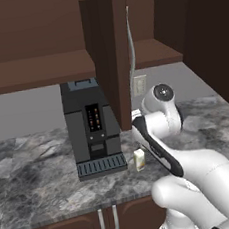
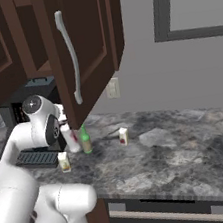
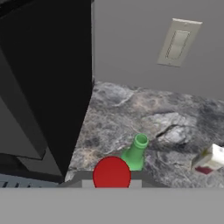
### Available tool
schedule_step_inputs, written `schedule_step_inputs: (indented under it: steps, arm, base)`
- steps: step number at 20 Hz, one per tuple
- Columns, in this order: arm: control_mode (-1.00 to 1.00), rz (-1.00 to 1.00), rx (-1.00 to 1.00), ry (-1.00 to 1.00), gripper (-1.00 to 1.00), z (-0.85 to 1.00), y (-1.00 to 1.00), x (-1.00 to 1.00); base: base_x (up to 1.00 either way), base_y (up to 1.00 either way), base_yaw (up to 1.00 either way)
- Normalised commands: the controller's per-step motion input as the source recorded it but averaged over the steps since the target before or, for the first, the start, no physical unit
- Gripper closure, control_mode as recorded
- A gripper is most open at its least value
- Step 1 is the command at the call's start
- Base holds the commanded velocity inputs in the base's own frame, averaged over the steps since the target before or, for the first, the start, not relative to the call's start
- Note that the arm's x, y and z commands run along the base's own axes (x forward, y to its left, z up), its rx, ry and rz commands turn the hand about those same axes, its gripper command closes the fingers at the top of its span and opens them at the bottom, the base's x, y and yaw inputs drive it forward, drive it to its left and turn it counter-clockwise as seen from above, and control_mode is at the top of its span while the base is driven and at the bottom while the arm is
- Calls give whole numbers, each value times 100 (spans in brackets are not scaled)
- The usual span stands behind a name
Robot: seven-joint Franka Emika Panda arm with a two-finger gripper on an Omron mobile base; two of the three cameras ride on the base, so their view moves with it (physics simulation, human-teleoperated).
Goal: Sort all alcoholic drinks to one cabinet, and non-alcoholic drinks to the other.
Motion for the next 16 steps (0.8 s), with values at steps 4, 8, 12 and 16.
schedule_step_inputs:
  steps: [4, 8, 12, 16]
  arm:
    - [-100, -5, 2, 1, 100, 77, 0, 0]
    - [-100, -4, 4, 0, 100, 72, -3, 0]
    - [-100, -3, 6, -1, 100, 67, -12, 0]
    - [-100, -3, 6, -2, 100, 62, -15, 2]
  base:
    - [0, 0, 0]
    - [0, 0, 0]
    - [0, 0, 0]
    - [0, 0, 0]
